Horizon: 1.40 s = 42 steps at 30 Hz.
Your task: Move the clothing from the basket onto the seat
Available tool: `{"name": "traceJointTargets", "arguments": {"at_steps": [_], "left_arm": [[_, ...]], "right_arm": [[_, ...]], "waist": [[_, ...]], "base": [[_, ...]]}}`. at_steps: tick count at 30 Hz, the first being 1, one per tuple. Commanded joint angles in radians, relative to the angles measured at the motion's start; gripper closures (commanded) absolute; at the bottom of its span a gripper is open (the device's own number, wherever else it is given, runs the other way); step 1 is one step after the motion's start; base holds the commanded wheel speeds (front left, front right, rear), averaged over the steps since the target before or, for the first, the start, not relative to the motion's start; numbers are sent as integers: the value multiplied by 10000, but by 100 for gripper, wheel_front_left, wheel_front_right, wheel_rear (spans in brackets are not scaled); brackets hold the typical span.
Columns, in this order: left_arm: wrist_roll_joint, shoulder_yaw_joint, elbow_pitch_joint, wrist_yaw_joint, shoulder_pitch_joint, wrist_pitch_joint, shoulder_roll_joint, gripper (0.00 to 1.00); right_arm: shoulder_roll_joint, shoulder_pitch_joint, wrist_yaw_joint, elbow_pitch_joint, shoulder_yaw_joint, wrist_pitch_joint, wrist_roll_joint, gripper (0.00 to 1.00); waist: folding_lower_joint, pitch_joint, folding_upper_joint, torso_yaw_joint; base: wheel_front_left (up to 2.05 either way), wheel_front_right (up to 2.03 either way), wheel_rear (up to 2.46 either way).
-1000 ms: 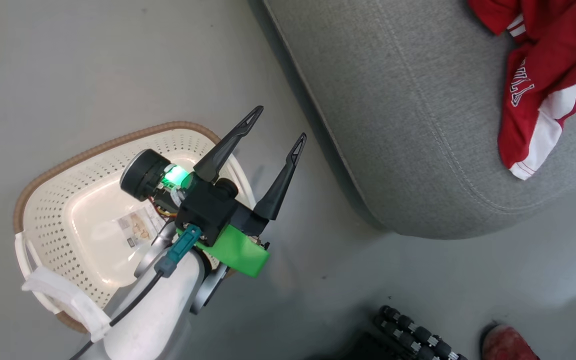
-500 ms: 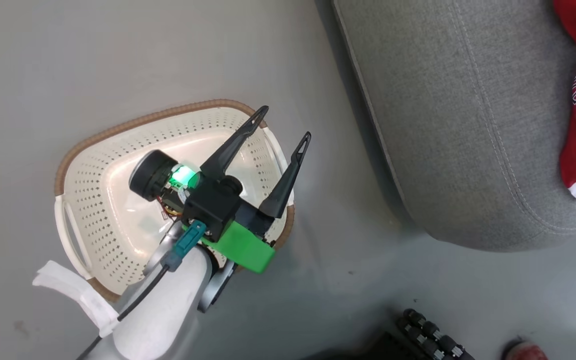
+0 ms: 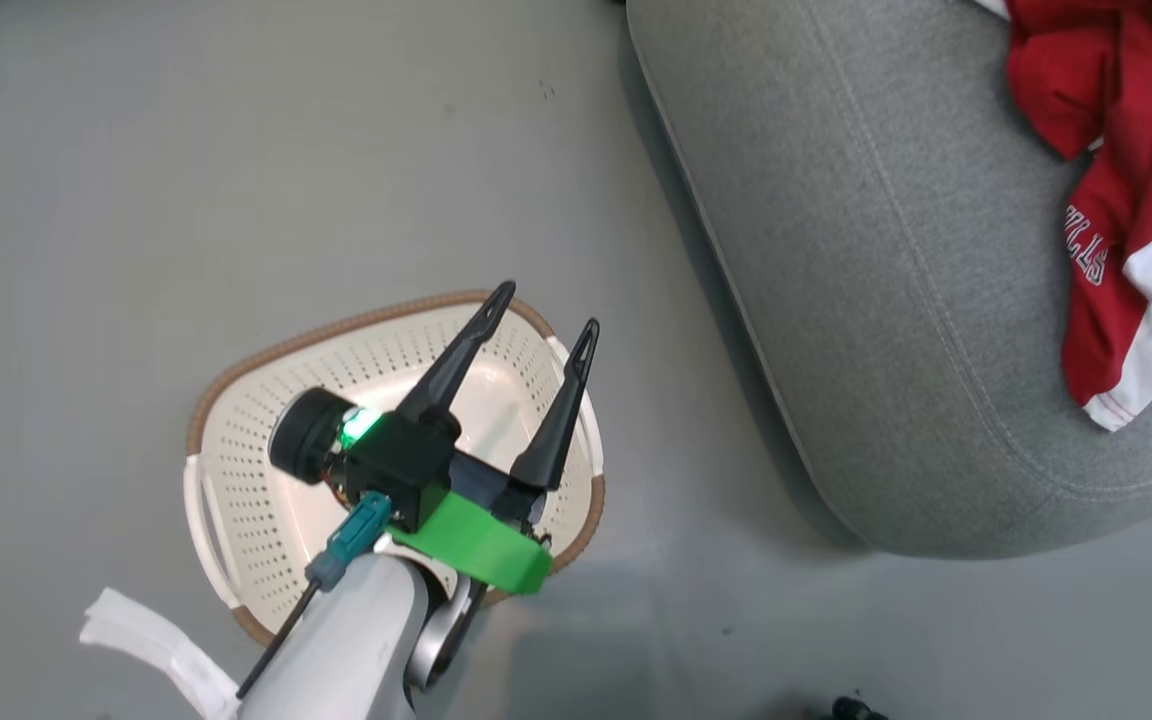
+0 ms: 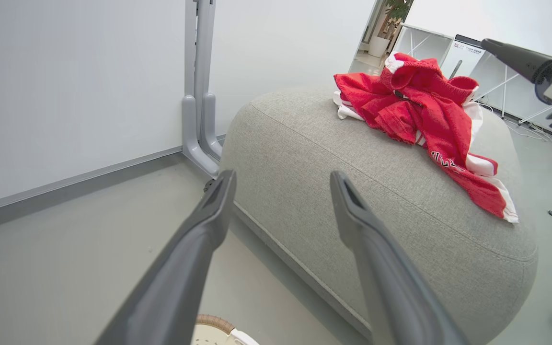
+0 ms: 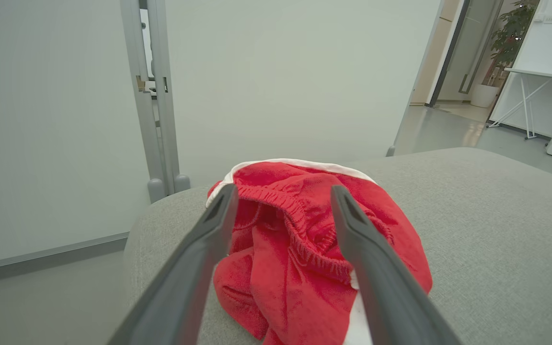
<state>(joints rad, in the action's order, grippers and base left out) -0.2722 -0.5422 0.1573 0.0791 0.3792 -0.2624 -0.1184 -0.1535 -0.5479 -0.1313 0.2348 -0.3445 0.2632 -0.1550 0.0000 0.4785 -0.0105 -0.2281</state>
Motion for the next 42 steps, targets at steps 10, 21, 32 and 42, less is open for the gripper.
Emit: {"name": "traceJointTargets", "arguments": {"at_steps": [10, 21, 32, 42], "left_arm": [[-296, 938, -39, -13, -1885, -32, 545, 0], [-136, 2167, -403, -221, -3202, -23, 673, 0], [196, 3364, -1606, -516, -4531, -22, 674, 0], [805, 3908, -2055, -317, -5706, -22, 676, 0]], "right_arm": [[817, 2827, 11, -691, 1030, 23, -269, 0], [1008, 4469, 12, -1568, 3023, 23, 36, 0], [1011, 5423, 12, -1835, 4015, 23, -236, 0], [1013, 6524, 12, -2159, 3645, 23, -295, 0]], "waist": [[0, -2912, 105, 1287], [0, -4156, 105, 2488], [0, -4947, 105, 3099], [0, -5468, 105, 3069]], "base": [[0, 0, 0], [0, 0, 0], [0, 0, 0], [0, 0, 0]]}}
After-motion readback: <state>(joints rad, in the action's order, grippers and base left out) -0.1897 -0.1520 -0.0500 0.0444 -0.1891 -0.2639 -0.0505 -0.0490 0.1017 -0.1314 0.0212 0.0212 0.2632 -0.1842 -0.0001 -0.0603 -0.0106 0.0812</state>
